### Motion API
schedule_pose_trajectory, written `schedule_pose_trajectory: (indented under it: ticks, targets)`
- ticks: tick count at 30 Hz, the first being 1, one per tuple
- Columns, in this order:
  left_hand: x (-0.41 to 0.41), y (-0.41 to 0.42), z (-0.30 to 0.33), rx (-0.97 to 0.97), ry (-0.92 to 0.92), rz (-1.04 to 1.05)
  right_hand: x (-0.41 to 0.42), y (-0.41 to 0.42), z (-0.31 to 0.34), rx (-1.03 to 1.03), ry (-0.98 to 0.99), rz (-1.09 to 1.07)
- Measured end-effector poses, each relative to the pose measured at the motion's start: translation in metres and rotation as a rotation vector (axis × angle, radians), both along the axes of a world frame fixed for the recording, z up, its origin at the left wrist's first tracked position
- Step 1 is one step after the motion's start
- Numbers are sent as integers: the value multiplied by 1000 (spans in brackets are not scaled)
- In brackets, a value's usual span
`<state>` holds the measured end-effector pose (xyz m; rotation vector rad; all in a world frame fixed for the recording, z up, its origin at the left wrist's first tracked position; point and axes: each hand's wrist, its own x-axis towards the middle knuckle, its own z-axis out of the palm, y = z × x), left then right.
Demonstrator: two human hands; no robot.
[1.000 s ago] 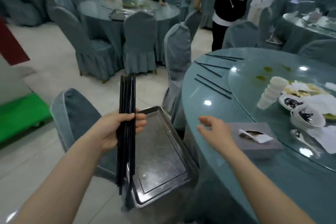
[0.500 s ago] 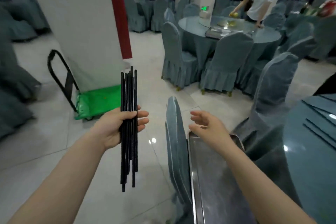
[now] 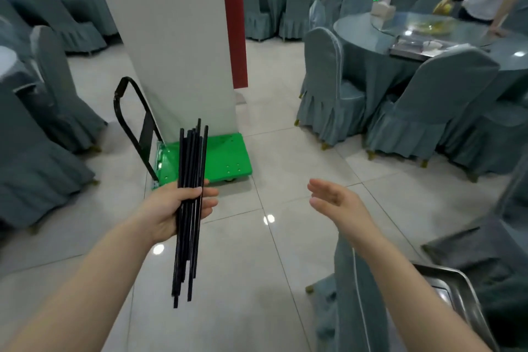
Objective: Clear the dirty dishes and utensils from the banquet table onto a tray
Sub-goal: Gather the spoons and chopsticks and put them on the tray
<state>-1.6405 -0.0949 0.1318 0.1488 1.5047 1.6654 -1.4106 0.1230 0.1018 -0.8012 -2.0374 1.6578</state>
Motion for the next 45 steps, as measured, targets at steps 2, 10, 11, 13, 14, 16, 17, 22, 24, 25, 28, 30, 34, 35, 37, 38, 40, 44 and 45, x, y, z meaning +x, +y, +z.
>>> schedule_pose_trajectory:
  ticks: [2, 10, 11, 13, 14, 16, 17, 22, 24, 25, 28, 30, 34, 35, 37, 38, 40, 44, 45]
  targets:
    - [-30, 9, -7, -30, -22, -5, -26, 11, -6, -34, -16, -17]
    - [-158, 81, -29, -72, -24, -110, -117, 58, -23, -75, -84, -140]
    - [-170, 94, -30, -74, -15, -151, -125, 62, -24, -76, -85, -166]
    - [-197, 127, -30, -77, 2, -264, -142, 75, -25, -87, -103, -230]
    - [-206, 145, -29, -67, 14, -311, -147, 82, -25, -87, -105, -257]
    - [-219, 183, -27, -54, 35, -398, -149, 98, -22, -85, -121, -321]
    - [-222, 199, -27, -53, 47, -439, -147, 104, -21, -85, -135, -355]
    - [-223, 308, -32, -41, 109, -669, -121, 158, -20, -63, -173, -615]
    - [-222, 351, -32, -42, 163, -731, -112, 183, -19, -48, -190, -702]
    - [-219, 374, -32, -40, 185, -766, -106, 198, -20, -37, -201, -746]
    - [-209, 444, -32, -37, 239, -857, -86, 243, -23, 4, -274, -822]
    - [-199, 487, -27, -30, 276, -904, -74, 270, -25, 22, -355, -858]
    - [-168, 578, -16, 24, 317, -974, -45, 321, -28, 8, -386, -986]
    - [-159, 600, -15, 23, 317, -1009, -37, 330, -28, -9, -383, -1017]
    - [-141, 635, -13, 30, 322, -1091, -21, 343, -30, -34, -395, -1053]
    - [-129, 658, -13, 36, 336, -1148, -12, 352, -30, -43, -399, -1081]
    - [-105, 702, -16, 53, 377, -1236, 6, 371, -31, -56, -393, -1152]
    - [-52, 784, -23, 90, 395, -1417, 34, 396, -33, -100, -387, -1356]
    - [-37, 803, -23, 100, 390, -1471, 40, 401, -32, -110, -400, -1405]
